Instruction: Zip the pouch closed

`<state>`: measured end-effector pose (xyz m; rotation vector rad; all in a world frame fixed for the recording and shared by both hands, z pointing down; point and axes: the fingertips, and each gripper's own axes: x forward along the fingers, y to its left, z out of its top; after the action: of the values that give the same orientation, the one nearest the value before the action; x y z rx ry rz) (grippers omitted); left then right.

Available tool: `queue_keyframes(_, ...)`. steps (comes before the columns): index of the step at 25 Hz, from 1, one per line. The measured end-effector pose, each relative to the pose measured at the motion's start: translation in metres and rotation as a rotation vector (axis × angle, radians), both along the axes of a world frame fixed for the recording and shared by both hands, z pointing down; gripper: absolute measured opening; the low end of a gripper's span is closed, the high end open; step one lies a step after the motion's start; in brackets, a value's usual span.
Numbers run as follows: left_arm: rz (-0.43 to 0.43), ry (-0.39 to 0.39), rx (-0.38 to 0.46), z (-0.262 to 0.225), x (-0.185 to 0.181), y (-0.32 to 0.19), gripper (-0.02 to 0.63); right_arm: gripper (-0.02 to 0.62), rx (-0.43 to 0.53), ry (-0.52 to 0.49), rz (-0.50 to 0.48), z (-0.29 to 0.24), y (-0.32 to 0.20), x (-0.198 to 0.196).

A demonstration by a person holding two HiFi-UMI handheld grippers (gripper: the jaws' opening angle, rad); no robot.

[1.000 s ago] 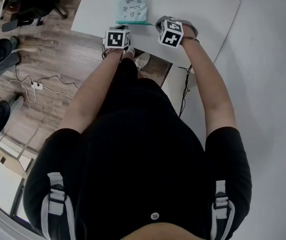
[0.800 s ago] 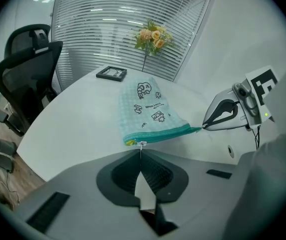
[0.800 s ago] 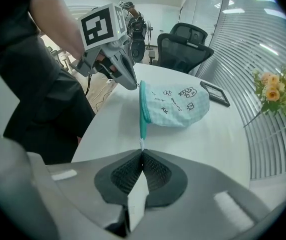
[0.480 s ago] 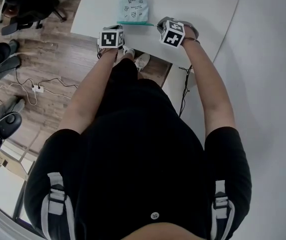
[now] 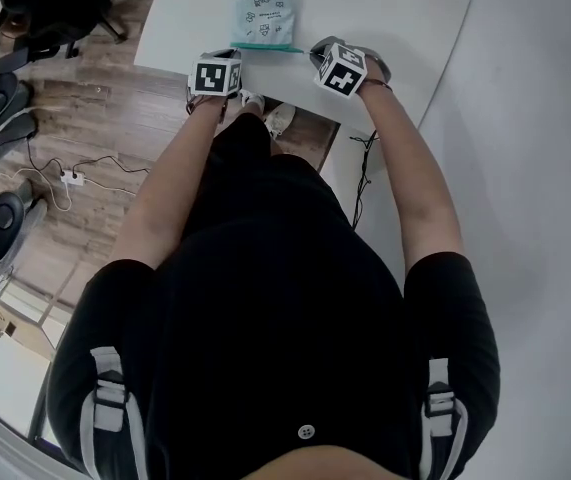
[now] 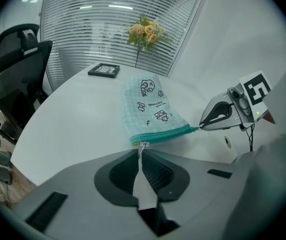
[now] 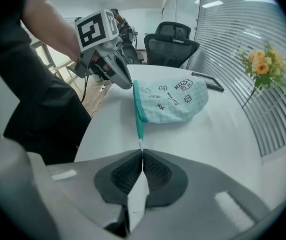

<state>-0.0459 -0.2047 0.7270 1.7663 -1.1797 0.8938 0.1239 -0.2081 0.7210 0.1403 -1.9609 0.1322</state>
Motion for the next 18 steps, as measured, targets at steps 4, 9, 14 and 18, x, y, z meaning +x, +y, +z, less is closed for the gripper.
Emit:
queue_keyframes(4, 0.024, 0.007, -0.005, 0.005, -0.007, 0.002, 0.049, 0.018, 0.011, 0.004, 0.012, 0.003, -0.005, -0.001)
queue_keyframes(9, 0.050, 0.018, 0.001, 0.000, -0.011, 0.009, 0.067, 0.048, 0.008, -0.001, 0.025, -0.001, -0.006, 0.002)
queue_keyframes(14, 0.098, 0.081, 0.122, -0.038, -0.004, 0.005, 0.067, 0.049, 0.058, -0.153, 0.149, -0.044, -0.018, -0.007)
queue_keyframes(18, 0.150, 0.143, 0.295, -0.096, 0.009, -0.009, 0.067, 0.049, 0.091, -0.357, 0.319, -0.099, -0.030, -0.012)
